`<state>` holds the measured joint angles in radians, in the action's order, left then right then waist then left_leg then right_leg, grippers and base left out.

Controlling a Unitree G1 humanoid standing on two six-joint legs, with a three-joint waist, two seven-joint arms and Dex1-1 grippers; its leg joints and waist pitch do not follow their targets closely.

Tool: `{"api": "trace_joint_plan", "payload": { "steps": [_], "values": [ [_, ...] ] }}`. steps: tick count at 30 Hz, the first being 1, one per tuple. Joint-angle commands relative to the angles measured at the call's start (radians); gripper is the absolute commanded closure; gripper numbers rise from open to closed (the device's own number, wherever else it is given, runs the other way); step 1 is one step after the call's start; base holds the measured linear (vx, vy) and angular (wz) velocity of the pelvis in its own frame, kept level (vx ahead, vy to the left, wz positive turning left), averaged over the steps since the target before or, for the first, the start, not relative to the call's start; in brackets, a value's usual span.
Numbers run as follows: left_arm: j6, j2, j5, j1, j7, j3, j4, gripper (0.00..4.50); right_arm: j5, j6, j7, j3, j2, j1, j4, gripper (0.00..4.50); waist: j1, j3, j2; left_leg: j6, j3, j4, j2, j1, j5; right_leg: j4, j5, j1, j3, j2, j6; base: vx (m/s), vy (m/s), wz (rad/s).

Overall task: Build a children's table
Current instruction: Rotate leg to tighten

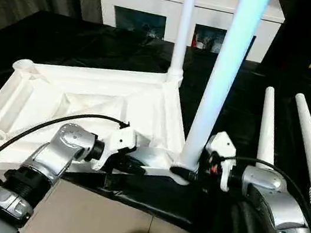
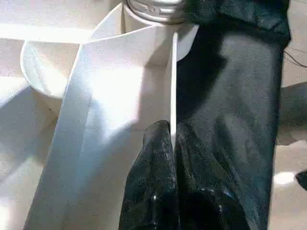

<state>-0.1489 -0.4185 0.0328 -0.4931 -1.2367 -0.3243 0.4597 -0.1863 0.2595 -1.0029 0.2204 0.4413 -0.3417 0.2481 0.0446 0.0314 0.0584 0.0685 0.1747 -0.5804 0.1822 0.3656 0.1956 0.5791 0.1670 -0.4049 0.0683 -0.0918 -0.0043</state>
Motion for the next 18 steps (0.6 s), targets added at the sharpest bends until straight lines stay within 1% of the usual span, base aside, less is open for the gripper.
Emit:
{"api": "trace_joint_plan", "payload": {
  "steps": [1, 2, 4, 5, 6, 7, 8, 9, 10, 12, 14, 18],
  "values": [
    [0.011, -0.004, 0.022, -0.005, -0.02, 0.0, -0.009, 4.5, 0.016, -0.007, -0.007, 0.017, 0.004, 0.005, -0.01, 0.69, 0.002, -0.052, -0.015, -0.082, -0.007, 0.069, 0.044, -0.004, 0.198, -0.057, 0.212, 0.053, -0.04, -0.051, -0.234, 0.0, 0.0, 0.0],
    [0.012, -0.004, 0.024, -0.008, -0.018, 0.002, -0.008, 4.5, 0.023, -0.015, 0.012, 0.012, -0.006, -0.001, 0.007, 0.69, 0.002, -0.052, -0.015, -0.081, -0.007, 0.068, 0.043, -0.003, 0.19, -0.056, 0.204, 0.053, -0.039, -0.051, -0.235, 0.0, 0.0, 0.0],
    [0.009, -0.004, 0.027, -0.008, -0.019, 0.003, -0.014, 4.5, 0.018, -0.009, 0.028, 0.002, -0.016, -0.008, 0.016, 0.96, 0.001, -0.053, -0.016, -0.084, -0.007, 0.066, 0.042, -0.002, 0.173, -0.054, 0.184, 0.054, -0.039, -0.051, -0.24, 0.0, 0.0, 0.0],
    [0.007, -0.004, 0.028, -0.008, -0.021, 0.003, -0.018, 4.5, 0.015, -0.007, 0.033, -0.002, -0.019, -0.01, 0.017, 0.96, 0.002, -0.054, -0.015, -0.085, -0.007, 0.066, 0.042, -0.002, 0.171, -0.053, 0.183, 0.054, -0.039, -0.051, -0.241, 0.0, 0.0, 0.0],
    [0.003, -0.005, 0.029, -0.006, -0.025, 0.004, -0.023, 4.5, 0.011, -0.002, 0.035, -0.005, -0.021, -0.01, 0.014, 1.14, 0.002, -0.054, -0.014, -0.087, -0.006, 0.066, 0.042, -0.003, 0.171, -0.053, 0.181, 0.054, -0.039, -0.05, -0.241, 0.0, 0.0, 0.0],
    [0.002, -0.005, 0.029, -0.005, -0.027, 0.005, -0.025, 4.5, 0.01, 0.001, 0.034, -0.006, -0.022, -0.01, 0.012, 1.14, 0.002, -0.054, -0.013, -0.088, -0.006, 0.065, 0.042, -0.003, 0.169, -0.052, 0.177, 0.054, -0.039, -0.05, -0.243, 0.0, 0.0, 0.0],
    [0.002, -0.005, 0.029, -0.005, -0.027, 0.005, -0.025, 4.5, 0.01, 0.001, 0.034, -0.006, -0.022, -0.01, 0.012, 1.3, 0.002, -0.054, -0.013, -0.088, -0.006, 0.065, 0.042, -0.003, 0.17, -0.053, 0.177, 0.054, -0.038, -0.05, -0.243, 0.0, 0.0, 0.0],
    [0.0, -0.005, 0.03, -0.004, -0.031, 0.006, -0.026, 4.5, 0.014, 0.003, 0.035, 0.0, -0.021, -0.006, 0.009, 1.36, 0.002, -0.054, -0.012, -0.087, -0.007, 0.065, 0.043, -0.003, 0.172, -0.052, 0.174, 0.054, -0.038, -0.05, -0.245, 0.0, 0.0, 0.0],
    [0.0, -0.005, 0.03, -0.004, -0.032, 0.006, -0.027, 4.5, 0.015, 0.003, 0.034, 0.001, -0.021, -0.006, 0.008, 1.36, 0.002, -0.054, -0.012, -0.087, -0.006, 0.065, 0.042, -0.003, 0.174, -0.052, 0.174, 0.054, -0.039, -0.05, -0.245, 0.0, 0.0, 0.0],
    [-0.001, -0.006, 0.031, -0.003, -0.036, 0.006, -0.027, 4.5, 0.02, 0.004, 0.034, 0.007, -0.02, -0.001, 0.005, 1.58, 0.001, -0.054, -0.013, -0.083, -0.007, 0.064, 0.043, -0.004, 0.183, -0.051, 0.175, 0.055, -0.038, -0.049, -0.246, 0.0, 0.0, 0.0],
    [-0.001, -0.007, 0.032, -0.003, -0.039, 0.007, -0.026, 4.5, 0.024, 0.003, 0.035, 0.011, -0.02, 0.002, 0.004, 1.64, 0.001, -0.054, -0.012, -0.082, -0.007, 0.064, 0.043, -0.004, 0.181, -0.05, 0.167, 0.055, -0.038, -0.05, -0.248, 0.0, 0.0, 0.0],
    [-0.001, -0.009, 0.03, -0.003, -0.041, 0.005, -0.023, 4.5, 0.033, -0.003, 0.042, 0.016, -0.023, 0.005, 0.009, 1.72, 0.001, -0.055, -0.013, -0.086, -0.007, 0.063, 0.042, -0.003, 0.174, -0.048, 0.156, 0.056, -0.038, -0.049, -0.25, 0.0, 0.0, 0.0]
  ]
}}
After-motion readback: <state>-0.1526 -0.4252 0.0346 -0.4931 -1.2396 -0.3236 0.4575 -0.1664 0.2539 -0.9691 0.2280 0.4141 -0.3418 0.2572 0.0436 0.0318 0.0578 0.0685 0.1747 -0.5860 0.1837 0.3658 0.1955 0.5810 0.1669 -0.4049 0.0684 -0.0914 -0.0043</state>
